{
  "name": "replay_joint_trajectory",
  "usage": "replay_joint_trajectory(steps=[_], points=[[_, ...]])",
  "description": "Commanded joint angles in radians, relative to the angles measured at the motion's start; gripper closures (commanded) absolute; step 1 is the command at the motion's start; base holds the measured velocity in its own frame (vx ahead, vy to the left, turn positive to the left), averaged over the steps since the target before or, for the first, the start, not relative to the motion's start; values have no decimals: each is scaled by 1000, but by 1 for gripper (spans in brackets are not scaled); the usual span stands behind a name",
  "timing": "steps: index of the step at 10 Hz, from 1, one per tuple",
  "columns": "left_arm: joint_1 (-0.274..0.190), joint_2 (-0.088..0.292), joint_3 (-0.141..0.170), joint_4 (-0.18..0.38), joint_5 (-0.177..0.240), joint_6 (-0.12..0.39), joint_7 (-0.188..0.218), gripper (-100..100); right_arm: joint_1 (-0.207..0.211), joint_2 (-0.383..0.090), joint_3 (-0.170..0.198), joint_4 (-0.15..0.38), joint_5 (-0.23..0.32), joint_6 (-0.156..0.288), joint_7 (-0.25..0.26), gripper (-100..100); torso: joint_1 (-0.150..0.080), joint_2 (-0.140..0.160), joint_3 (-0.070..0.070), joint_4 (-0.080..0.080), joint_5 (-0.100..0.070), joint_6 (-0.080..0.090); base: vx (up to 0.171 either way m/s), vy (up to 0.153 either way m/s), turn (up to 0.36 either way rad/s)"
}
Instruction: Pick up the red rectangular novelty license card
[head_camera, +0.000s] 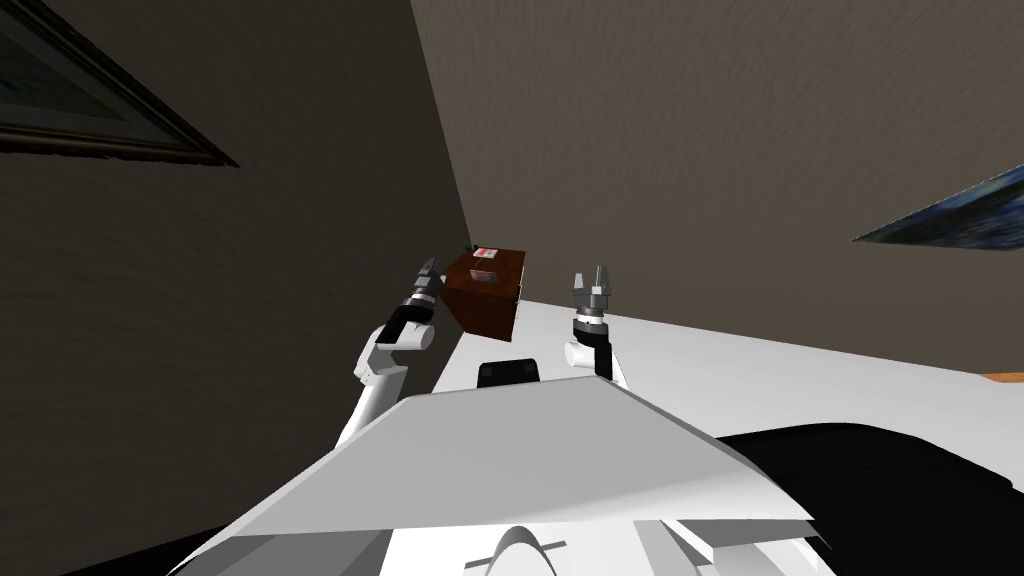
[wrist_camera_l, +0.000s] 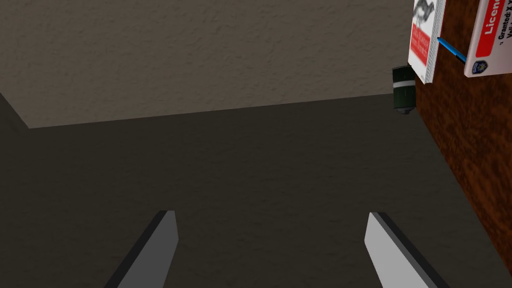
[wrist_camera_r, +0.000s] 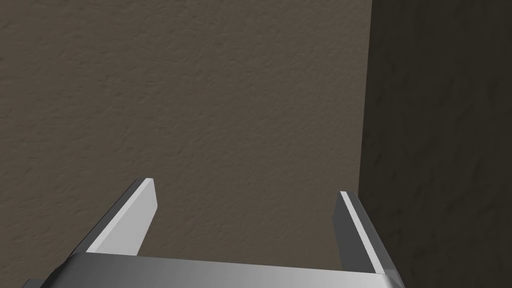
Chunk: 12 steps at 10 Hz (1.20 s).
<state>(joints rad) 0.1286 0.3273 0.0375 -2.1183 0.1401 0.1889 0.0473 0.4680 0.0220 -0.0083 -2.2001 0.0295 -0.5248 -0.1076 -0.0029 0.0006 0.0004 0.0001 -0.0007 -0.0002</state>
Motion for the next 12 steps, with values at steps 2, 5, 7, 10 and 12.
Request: replay_joint_trajectory(steps=[2,5,7,10,12], points=[[-53,25,3,32,25,70,-7,-100,0,0,0,0,0,0,0,0,1,0,0,0,0,0,-7,-30,-14],[-98,43,5,58,45,155,-15,-100,0,0,0,0,0,0,0,0,0,0,0,0,0,0,-11,-45,-33],[-144,60,8,88,64,210,-23,-100,0,0,0,0,0,0,0,0,2,-1,0,0,0,0,4,-26,-22],[-191,76,10,119,82,286,-31,-100,0,0,0,0,0,0,0,0,2,-1,0,0,0,0,1,-27,-21],[-191,76,10,119,82,326,-31,-100,0,0,0,0,0,0,0,0,1,-1,-1,0,0,0,4,-26,-16]])
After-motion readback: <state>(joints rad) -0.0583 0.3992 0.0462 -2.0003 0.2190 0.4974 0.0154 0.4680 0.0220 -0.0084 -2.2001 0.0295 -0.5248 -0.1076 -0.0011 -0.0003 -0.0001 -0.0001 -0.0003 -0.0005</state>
